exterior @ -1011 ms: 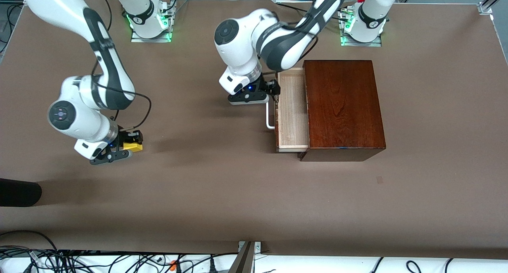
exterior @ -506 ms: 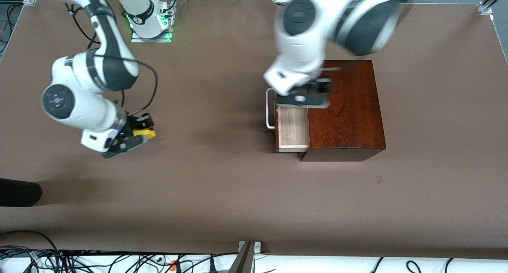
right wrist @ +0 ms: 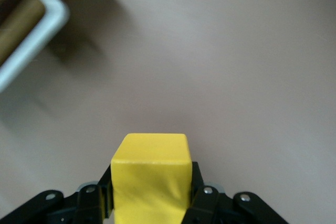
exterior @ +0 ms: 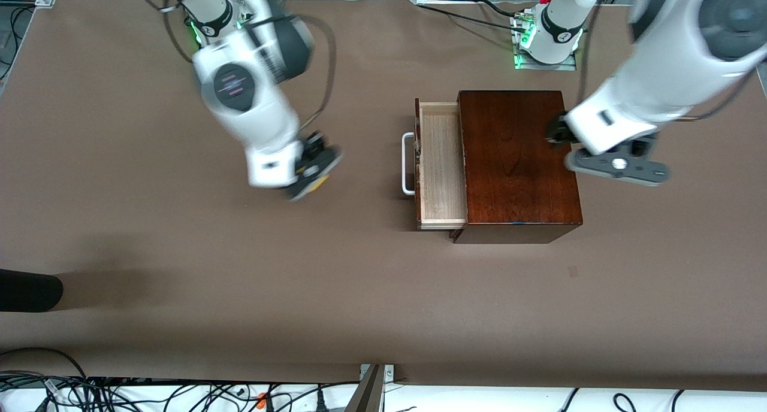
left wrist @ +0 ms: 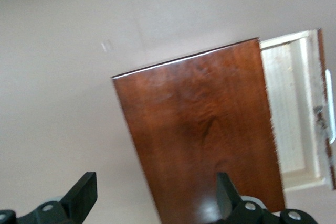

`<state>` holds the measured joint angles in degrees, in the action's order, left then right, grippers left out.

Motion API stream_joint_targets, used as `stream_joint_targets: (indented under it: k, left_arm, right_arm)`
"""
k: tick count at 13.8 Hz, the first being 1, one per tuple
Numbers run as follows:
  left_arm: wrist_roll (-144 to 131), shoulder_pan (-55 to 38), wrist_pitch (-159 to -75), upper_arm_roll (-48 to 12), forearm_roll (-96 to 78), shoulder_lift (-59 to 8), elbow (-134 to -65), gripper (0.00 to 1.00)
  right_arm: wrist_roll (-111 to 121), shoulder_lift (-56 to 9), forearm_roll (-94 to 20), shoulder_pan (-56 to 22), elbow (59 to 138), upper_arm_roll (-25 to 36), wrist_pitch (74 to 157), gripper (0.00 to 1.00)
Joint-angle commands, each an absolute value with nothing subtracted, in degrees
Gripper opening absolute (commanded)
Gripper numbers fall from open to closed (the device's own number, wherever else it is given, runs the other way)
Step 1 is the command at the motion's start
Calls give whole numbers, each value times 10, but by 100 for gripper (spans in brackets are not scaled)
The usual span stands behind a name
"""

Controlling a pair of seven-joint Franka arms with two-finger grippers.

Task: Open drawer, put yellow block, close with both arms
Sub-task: 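Lift the yellow cube with the right gripper while the left gripper withdraws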

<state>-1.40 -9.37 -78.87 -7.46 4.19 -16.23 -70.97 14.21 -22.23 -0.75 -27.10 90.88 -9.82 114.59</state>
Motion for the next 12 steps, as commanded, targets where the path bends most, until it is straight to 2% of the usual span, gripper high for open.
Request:
stream_joint_targets:
  k: [1, 3, 5, 7, 10, 12]
  left_arm:
    - [59, -41, -772, -82, 20, -128, -747, 100]
    - [91, -26, -778, -71, 15, -111, -768, 100]
    - [104, -34, -849, -26, -8, -52, -873, 100]
    - [93, -35, -932, -14, -18, 9, -973, 100]
    - [82, -36, -993, -13, -14, 18, -993, 100]
    - [63, -35, -994, -13, -14, 18, -993, 100]
  right_arm:
    - [128, -295, 3, -357, 806, -96, 1166, 25]
    - [104, -367, 13, -421, 690, -91, 1156, 25]
    - [101, -406, 44, -453, 638, -90, 1161, 25]
    - [98, -430, 64, -470, 620, -90, 1179, 25]
    - [80, -451, 90, -500, 620, -85, 1213, 25]
    - [84, -454, 103, -508, 620, -84, 1213, 25]
